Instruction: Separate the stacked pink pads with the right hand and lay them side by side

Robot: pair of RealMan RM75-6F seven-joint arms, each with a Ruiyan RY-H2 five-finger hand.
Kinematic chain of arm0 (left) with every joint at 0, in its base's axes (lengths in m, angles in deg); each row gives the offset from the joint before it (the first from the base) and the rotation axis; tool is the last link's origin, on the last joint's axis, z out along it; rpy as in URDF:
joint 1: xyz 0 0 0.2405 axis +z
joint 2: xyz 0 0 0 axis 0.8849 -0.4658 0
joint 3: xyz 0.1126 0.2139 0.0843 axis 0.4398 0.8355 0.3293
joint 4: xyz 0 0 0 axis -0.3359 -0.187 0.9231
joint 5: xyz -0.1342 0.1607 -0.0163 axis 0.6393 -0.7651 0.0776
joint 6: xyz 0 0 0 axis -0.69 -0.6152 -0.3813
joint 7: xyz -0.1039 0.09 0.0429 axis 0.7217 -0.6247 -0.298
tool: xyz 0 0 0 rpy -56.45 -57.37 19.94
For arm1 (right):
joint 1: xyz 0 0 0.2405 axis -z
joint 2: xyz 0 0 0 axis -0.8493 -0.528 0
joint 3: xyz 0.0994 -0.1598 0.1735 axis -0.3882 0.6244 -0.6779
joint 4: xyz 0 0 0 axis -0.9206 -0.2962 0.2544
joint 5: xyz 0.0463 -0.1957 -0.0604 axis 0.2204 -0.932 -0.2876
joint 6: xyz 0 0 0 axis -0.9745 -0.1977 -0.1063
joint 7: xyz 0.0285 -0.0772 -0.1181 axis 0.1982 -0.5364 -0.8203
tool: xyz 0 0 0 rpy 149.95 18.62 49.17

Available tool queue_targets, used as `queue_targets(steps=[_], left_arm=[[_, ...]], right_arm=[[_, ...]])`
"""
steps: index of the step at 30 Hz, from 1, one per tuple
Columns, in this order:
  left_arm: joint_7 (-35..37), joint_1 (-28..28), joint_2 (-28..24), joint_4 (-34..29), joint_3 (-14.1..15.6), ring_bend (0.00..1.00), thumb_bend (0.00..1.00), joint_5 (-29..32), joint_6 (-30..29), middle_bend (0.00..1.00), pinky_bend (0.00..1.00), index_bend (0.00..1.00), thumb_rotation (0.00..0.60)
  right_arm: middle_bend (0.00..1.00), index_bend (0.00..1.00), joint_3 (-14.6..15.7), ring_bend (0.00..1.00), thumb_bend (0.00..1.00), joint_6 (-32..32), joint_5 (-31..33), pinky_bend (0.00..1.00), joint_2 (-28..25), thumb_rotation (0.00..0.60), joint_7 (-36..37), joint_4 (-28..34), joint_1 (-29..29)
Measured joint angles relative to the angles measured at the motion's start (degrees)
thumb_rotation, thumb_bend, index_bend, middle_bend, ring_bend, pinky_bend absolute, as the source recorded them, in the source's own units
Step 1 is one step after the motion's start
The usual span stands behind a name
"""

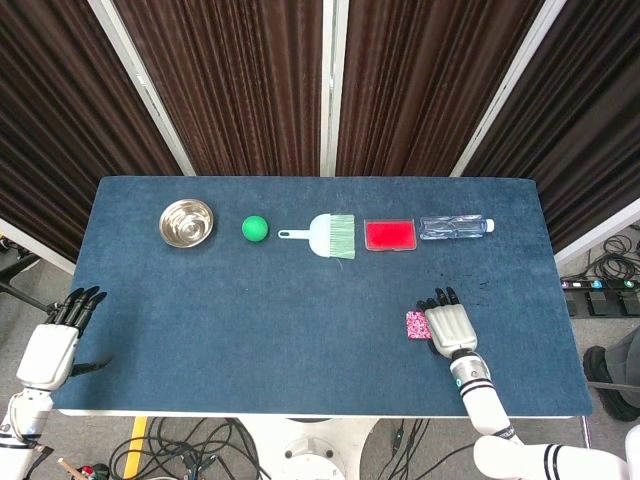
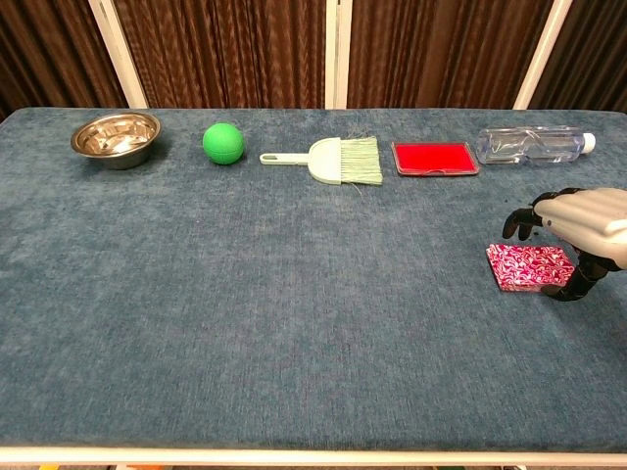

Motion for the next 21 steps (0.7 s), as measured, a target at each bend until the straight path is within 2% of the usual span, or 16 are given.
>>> queue_targets(steps=[11, 21], left_arm=[[0.90, 0.23, 0.35, 1.05, 0.06, 0.04, 0.00, -0.05, -0.26, 0.07, 0.23, 0.10, 0.600], [1.17, 0.36, 0.38, 1.41, 0.02, 0.04, 0.00, -0.01, -0.42, 0.07, 0.23, 0.10, 0.600]], right_arm=[[0.26, 0.21, 0.33, 0.05, 0.21, -0.44, 1.24, 0.00, 0.76, 0.600, -0.86, -0.46, -0.66], [0.29, 0.25, 0.60, 0.05, 0.21, -0.83, 1.51, 0.00, 1.16, 0.600, -1.05, -0.68, -0.99]])
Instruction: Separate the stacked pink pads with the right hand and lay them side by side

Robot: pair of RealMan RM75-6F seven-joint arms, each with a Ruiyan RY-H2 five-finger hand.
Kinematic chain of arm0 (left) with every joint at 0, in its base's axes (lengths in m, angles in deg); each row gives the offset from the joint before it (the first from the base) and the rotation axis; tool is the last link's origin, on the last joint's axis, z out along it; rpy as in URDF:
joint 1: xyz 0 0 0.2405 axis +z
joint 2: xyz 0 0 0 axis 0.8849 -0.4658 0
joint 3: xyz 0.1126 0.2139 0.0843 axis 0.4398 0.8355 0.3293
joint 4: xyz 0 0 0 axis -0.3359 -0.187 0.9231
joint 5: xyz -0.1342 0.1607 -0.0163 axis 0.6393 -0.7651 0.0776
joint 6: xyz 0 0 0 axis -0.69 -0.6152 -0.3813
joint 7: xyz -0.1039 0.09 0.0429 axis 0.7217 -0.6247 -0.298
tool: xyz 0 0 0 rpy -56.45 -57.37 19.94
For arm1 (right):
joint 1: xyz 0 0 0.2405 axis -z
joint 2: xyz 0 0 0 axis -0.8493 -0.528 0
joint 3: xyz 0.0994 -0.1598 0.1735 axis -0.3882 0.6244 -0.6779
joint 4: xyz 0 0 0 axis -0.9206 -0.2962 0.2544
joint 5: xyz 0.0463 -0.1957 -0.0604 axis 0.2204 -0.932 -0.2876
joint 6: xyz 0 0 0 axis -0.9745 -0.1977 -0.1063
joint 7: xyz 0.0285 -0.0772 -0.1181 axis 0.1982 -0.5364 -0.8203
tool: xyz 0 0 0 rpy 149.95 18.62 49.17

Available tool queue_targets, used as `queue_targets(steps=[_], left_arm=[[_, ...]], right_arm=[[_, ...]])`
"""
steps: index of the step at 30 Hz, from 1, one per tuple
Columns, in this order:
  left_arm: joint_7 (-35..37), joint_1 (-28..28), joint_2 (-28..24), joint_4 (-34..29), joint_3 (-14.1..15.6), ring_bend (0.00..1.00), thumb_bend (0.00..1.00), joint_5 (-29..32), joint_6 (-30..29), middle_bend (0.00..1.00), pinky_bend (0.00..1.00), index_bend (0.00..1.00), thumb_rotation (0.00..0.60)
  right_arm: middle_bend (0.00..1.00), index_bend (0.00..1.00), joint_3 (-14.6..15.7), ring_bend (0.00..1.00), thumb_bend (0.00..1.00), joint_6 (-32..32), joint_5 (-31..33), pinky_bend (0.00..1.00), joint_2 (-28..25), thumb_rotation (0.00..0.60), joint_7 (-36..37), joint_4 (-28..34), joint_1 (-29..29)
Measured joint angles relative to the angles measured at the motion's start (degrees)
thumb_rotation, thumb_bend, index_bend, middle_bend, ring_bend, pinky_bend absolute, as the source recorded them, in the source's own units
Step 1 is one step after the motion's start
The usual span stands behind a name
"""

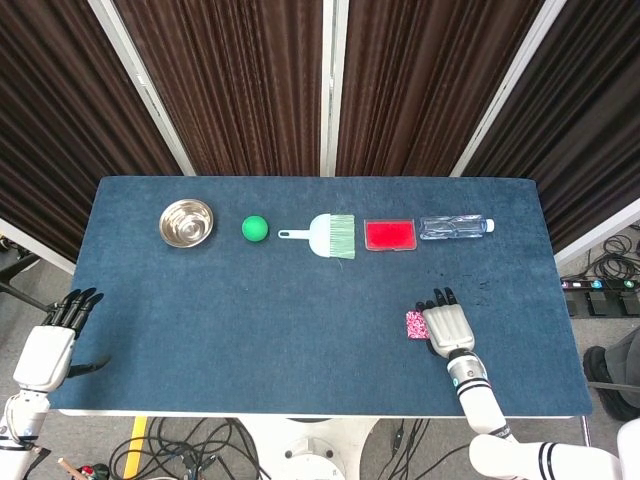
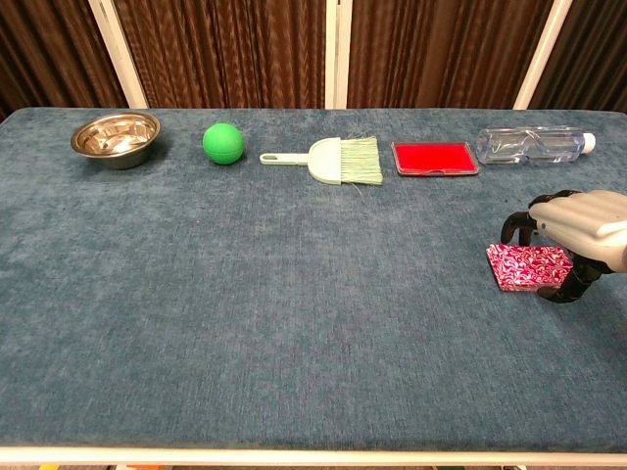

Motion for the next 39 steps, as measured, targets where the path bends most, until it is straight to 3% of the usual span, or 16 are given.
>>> queue_targets(steps=[27, 39], left_arm=[[-0.01, 0.03, 0.00, -0.05, -0.03, 0.04, 0.00, 0.21, 0.36, 0.07, 0.23, 0.10, 0.600], [-0.08, 0.09, -0.21, -0.08, 0.14, 0.04, 0.00, 0.03, 0.37, 0.07, 0.23, 0.10, 0.600]], right_arm=[[0.33, 0.31, 0.01, 0.05, 0.21, -1.95, -1.09, 0.00, -0.56, 0.600, 0.33, 1.04, 0.03], [0.33, 0.32, -3.79, 0.05, 0.21, -1.21, 0.61, 0.00, -2.31, 0.600, -1.00, 1.62, -2.96]])
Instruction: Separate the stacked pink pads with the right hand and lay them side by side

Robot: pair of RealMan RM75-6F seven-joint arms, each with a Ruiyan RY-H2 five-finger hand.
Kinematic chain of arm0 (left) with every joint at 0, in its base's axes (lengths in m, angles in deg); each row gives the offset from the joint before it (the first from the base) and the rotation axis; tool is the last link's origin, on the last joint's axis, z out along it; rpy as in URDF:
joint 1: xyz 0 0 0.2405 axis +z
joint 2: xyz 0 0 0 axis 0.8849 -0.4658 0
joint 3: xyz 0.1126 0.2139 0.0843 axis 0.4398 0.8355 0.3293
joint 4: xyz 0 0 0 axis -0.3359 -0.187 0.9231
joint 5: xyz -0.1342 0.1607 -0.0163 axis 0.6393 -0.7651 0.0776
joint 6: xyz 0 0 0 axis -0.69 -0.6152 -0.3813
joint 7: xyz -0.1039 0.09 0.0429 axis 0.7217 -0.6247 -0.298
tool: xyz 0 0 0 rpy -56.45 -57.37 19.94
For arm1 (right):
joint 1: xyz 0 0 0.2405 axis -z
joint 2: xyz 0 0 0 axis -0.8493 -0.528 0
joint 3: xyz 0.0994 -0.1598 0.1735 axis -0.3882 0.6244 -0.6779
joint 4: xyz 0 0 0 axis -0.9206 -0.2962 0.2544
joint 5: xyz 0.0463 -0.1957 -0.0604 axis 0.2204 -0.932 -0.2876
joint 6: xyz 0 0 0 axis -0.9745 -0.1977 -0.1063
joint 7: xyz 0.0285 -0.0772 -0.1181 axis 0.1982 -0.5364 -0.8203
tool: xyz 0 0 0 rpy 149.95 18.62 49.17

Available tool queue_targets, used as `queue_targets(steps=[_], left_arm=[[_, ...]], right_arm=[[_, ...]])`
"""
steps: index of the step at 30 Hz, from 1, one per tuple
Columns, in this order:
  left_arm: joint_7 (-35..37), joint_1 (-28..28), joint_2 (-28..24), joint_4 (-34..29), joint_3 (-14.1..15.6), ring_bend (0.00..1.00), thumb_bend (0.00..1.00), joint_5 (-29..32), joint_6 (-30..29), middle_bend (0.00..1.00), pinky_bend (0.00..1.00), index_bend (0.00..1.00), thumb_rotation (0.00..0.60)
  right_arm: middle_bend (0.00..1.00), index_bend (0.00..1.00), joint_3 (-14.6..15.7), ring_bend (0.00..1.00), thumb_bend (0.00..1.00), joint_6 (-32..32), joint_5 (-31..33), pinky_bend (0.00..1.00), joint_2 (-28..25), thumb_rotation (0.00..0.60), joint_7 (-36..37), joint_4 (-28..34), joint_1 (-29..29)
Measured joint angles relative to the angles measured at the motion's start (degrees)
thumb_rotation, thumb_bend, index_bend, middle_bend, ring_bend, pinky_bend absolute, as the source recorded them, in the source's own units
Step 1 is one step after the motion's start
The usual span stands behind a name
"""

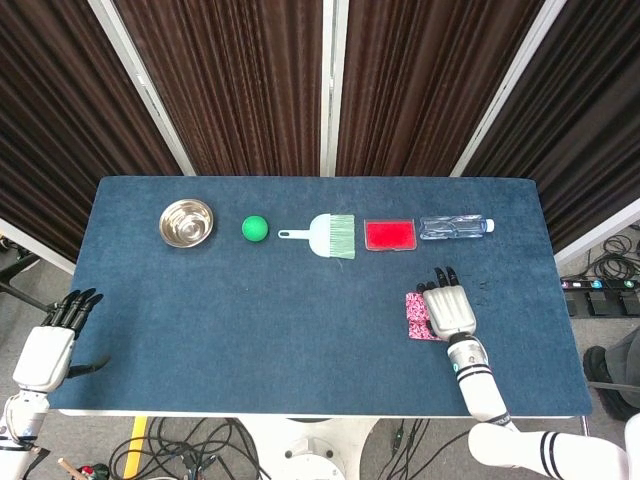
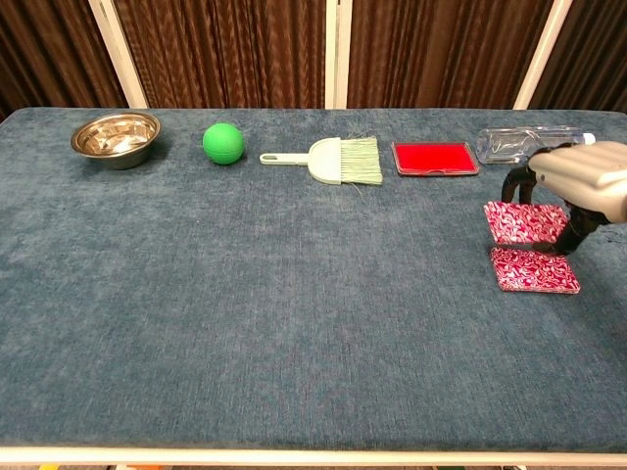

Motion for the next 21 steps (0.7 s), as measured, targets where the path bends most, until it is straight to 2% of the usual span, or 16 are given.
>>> queue_targets(steps=[7, 21], left_arm=[[-0.25, 0.10, -0.11, -0.05, 0.11, 0.04, 0.00, -0.05, -0.01, 0.07, 0.23, 0.10, 0.600], [0.12, 0.43, -0.30, 0.68, 0.28, 0.04, 0.00, 0.16, 0.08, 0.07, 0.23, 0.10, 0.600]], right_arm=[[0.33, 0.31, -1.96, 0.05, 0.21, 3.44, 3.35, 0.00, 1.20, 0.600, -1.35, -4.73, -3.32], [0.33, 0.32, -2.74, 0.05, 0.22, 9.79, 8.21, 0.00, 7.25, 0.600, -0.70, -17.48, -7.72]])
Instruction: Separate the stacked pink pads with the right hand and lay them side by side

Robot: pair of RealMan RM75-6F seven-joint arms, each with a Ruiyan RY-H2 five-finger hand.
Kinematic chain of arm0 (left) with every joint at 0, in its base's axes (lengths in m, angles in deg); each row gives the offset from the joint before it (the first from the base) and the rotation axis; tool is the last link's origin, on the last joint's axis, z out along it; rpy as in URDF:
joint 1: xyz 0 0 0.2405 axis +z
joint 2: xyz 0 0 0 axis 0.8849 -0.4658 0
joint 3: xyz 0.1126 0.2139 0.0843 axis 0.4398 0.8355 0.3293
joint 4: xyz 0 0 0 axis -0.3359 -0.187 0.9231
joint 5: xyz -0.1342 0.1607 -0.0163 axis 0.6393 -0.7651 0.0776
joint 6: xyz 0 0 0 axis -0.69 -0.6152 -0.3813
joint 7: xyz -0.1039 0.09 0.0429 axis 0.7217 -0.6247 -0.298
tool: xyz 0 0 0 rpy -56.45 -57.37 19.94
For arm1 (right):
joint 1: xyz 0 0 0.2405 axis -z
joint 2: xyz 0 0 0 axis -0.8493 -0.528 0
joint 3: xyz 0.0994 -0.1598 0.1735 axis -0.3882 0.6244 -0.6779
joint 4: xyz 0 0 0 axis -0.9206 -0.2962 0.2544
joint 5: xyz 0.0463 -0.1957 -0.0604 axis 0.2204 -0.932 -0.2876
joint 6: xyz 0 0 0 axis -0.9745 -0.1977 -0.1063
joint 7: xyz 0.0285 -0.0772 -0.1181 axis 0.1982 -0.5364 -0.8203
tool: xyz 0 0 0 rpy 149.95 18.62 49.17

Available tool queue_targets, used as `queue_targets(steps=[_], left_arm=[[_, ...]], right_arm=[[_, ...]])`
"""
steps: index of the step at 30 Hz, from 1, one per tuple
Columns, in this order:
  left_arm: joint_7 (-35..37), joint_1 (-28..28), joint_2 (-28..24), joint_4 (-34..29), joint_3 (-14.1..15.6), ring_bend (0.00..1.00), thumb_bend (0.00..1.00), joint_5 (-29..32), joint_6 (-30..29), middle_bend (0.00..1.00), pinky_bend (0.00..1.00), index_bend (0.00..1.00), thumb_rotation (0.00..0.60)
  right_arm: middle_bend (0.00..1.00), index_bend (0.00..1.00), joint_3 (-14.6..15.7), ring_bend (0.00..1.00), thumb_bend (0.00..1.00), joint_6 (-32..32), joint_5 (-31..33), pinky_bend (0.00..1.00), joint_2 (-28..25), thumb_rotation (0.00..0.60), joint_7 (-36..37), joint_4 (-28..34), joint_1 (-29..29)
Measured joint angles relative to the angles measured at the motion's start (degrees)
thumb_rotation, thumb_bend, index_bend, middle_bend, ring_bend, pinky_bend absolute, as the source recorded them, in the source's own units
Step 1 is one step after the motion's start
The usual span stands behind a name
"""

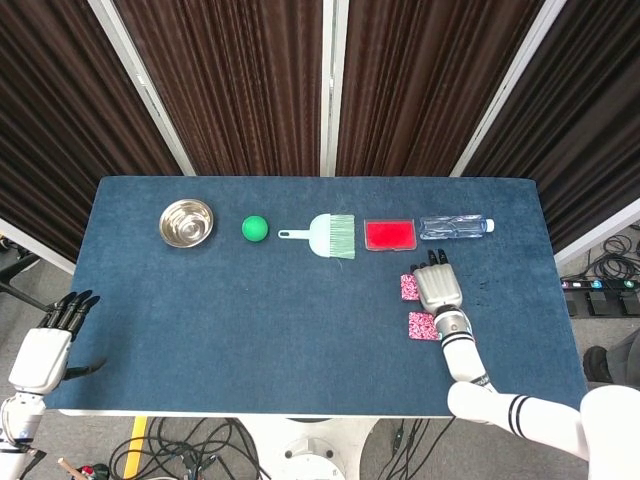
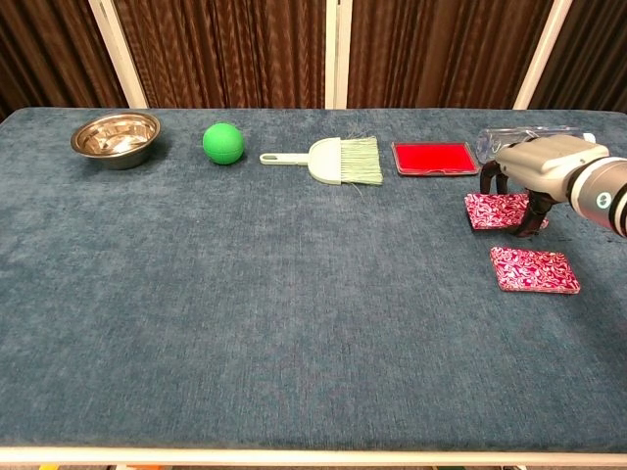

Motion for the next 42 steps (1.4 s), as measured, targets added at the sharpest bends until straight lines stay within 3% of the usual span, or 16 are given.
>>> queue_targets(steps=[4, 11, 18, 27, 34, 42], left_arm=[[0.58, 0.06, 0.10, 0.49, -0.09, 0.04, 0.00, 0.27, 0.14, 0.07, 0.23, 0.10, 0.600], [1.28, 0.10, 0.47, 1.47, -0.10, 0.04, 0.00, 0.26, 0.16, 0.07, 0.23, 0.10, 0.600], [1.08, 0.13, 0.31, 1.24, -0.21, 0.04, 0.00, 0.13, -0.19, 0.07, 0.23, 0.10, 0.600], [0.56, -0.05, 0.03, 0.46, -0.28, 0.04, 0.00, 0.00, -0.12, 0.07, 0.23, 0.10, 0.600], [0.13, -0.20, 0.06, 0.06, -0.19, 0.04, 0.00, -0.26, -0.03, 0.07, 0.23, 0.10, 0.600], [0.37, -0.18, 0.19, 0.39, -0.06, 0.04, 0.00, -0.27, 0.13, 0.07, 0.23, 0.10, 0.600]], right_arm=[[0.31, 0.30, 0.35, 0.05, 0.21, 0.90, 0.03, 0.00, 1.14, 0.600, 0.91, -2.00, -0.45], [0.22, 0.14, 0.54, 0.01, 0.14, 1.40, -0.74, 0.00, 0.97, 0.600, 2.92, -2.39, -0.45], [0.21, 0.14, 0.73, 0.00, 0.13, 1.01, -1.15, 0.00, 0.04, 0.600, 3.66, -0.92, -0.32], [0.25, 0.14, 1.05, 0.00, 0.13, -4.05, -3.80, 0.00, -5.41, 0.600, 4.20, 9.28, 1.36], [0.25, 0.16, 4.95, 0.01, 0.13, -8.52, -6.70, 0.00, -12.09, 0.600, 3.76, 20.66, 4.83], [0.25, 0.17, 8.77, 0.01, 0.13, -8.98, -8.88, 0.00, -11.69, 0.600, 4.56, 20.92, 7.48]])
